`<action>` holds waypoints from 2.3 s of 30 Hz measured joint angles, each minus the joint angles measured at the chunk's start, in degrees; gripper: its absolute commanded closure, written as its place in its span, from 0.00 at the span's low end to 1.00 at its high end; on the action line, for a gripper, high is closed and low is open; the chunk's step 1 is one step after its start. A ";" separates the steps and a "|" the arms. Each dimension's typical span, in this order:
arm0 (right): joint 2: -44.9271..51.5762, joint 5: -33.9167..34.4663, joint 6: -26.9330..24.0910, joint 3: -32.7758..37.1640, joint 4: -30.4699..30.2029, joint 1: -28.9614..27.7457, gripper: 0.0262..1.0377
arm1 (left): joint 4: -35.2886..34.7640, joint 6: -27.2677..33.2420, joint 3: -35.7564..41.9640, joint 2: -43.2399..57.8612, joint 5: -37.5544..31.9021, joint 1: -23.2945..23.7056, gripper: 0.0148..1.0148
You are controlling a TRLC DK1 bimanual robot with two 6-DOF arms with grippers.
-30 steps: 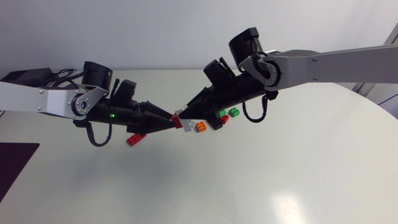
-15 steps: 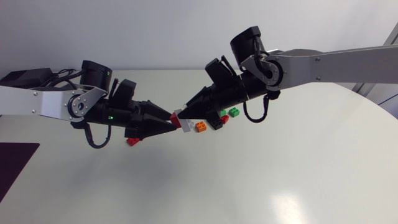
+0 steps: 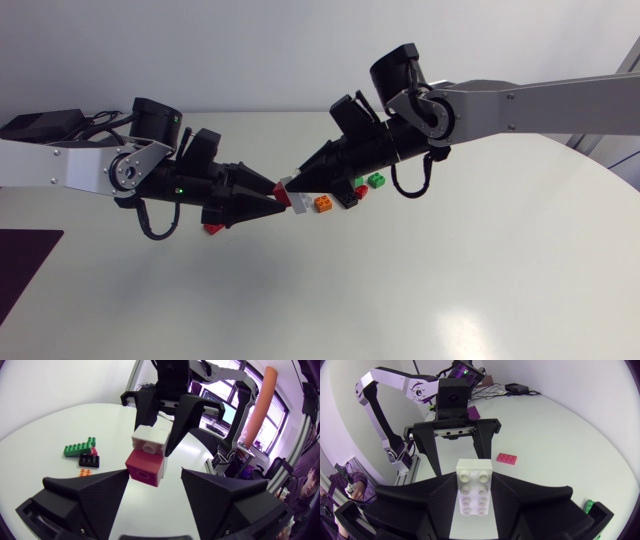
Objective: Disassemble duplo
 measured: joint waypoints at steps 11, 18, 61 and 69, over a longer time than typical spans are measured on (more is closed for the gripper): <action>-0.02 -0.74 0.02 -0.04 0.00 0.61 0.75 | 0.02 0.17 0.00 0.02 0.04 -0.04 0.28; -0.13 -0.74 0.02 -0.04 0.00 0.61 0.75 | 0.02 0.17 0.00 0.02 0.04 -0.04 0.53; 0.98 13.97 2.16 1.31 2.75 -4.96 0.75 | 4.85 -2.05 1.86 4.96 -16.94 0.42 0.96; 12.74 26.64 1.70 10.38 -9.11 -4.68 0.75 | 14.88 -3.74 0.57 5.11 -42.91 -4.79 0.92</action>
